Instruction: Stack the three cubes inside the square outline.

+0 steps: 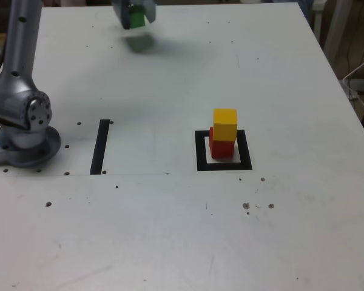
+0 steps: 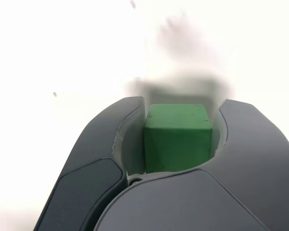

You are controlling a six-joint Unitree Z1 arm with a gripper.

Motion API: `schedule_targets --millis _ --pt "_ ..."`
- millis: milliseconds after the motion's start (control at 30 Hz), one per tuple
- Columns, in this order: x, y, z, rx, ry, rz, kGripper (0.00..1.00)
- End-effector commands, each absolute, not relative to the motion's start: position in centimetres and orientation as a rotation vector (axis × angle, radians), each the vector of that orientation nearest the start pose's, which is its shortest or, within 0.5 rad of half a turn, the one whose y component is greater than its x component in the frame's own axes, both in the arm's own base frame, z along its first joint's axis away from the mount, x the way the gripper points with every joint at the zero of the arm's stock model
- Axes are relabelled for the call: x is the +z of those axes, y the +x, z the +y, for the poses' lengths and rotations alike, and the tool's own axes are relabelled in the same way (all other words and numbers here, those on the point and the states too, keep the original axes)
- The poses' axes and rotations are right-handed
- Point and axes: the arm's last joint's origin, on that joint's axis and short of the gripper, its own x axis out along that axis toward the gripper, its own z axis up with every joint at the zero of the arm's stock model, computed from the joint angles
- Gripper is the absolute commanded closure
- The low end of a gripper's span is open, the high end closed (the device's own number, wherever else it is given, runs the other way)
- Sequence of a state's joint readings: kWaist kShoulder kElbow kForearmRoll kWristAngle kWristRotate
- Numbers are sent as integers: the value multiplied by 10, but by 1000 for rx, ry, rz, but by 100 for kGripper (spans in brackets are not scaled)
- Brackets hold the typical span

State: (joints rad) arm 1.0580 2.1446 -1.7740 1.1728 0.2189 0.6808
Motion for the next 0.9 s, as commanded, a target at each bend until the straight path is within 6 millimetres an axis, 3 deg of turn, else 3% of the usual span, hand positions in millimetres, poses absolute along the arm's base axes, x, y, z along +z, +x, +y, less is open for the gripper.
schedule_targets --millis 0,500,867 --pt "267 204 354 417 -135 1679 60" --pt "305 262 234 228 39 1604 60" --pt "319 280 145 139 112 1606 60"
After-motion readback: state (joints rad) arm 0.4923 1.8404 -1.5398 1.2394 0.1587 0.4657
